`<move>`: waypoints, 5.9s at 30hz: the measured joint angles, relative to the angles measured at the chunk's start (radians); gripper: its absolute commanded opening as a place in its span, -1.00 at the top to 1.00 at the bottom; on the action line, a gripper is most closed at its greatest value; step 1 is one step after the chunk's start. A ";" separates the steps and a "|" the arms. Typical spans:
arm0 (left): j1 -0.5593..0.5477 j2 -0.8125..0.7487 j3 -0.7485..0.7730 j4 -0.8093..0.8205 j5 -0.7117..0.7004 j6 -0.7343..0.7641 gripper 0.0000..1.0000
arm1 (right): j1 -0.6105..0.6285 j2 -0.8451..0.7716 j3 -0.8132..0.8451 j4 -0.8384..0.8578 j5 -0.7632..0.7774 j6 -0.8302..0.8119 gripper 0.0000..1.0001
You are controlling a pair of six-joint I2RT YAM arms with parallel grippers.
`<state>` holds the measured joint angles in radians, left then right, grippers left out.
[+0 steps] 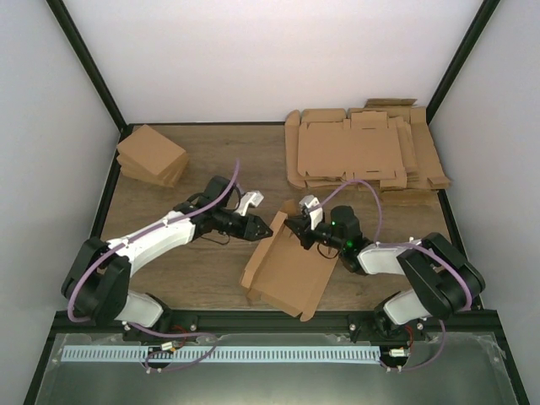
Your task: Fold the paper box
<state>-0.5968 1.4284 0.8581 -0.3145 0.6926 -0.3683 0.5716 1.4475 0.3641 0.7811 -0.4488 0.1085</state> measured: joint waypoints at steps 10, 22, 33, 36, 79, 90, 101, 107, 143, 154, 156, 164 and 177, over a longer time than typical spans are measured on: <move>-0.017 0.015 0.023 -0.005 -0.026 0.013 0.29 | 0.000 -0.007 -0.032 -0.087 0.031 0.035 0.58; -0.018 0.016 0.037 -0.018 -0.061 0.032 0.31 | -0.017 -0.110 -0.031 -0.275 0.136 0.130 0.17; -0.018 0.016 0.038 -0.018 -0.063 0.032 0.31 | -0.143 -0.049 0.002 -0.354 0.043 0.291 0.10; -0.018 0.016 0.038 -0.018 -0.064 0.032 0.31 | -0.143 0.000 0.034 -0.356 0.013 0.339 0.10; -0.037 0.016 0.045 -0.018 -0.094 0.032 0.32 | -0.153 0.249 0.180 -0.310 -0.249 0.337 0.43; -0.049 0.018 0.057 -0.026 -0.107 0.032 0.32 | -0.153 0.237 0.156 -0.303 -0.271 0.311 0.48; -0.107 0.045 0.106 -0.063 -0.149 0.032 0.32 | -0.153 0.272 0.142 -0.232 -0.285 0.314 0.49; -0.119 0.056 0.115 -0.071 -0.163 0.032 0.32 | -0.153 0.266 0.127 -0.211 -0.270 0.324 0.35; -0.124 0.058 0.129 -0.092 -0.191 0.033 0.32 | -0.153 -0.436 -0.053 -0.224 0.276 0.140 -0.50; -0.124 0.058 0.129 -0.091 -0.190 0.033 0.32 | -0.153 -0.274 0.141 -0.380 0.355 0.064 -0.64; -0.124 0.058 0.129 -0.091 -0.190 0.034 0.32 | -0.155 -0.274 0.066 -0.323 0.332 0.024 -0.62; -0.124 0.058 0.130 -0.092 -0.188 0.040 0.32 | -0.166 -0.233 0.039 -0.339 0.177 -0.119 -0.52; -0.124 0.058 0.131 -0.093 -0.188 0.055 0.32 | -0.167 -0.213 0.086 -0.433 0.051 -0.159 -0.48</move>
<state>-0.7208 1.4868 0.9894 -0.4072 0.5045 -0.3130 0.4049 1.2346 0.4500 0.3485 -0.3981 -0.0502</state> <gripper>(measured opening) 0.342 0.739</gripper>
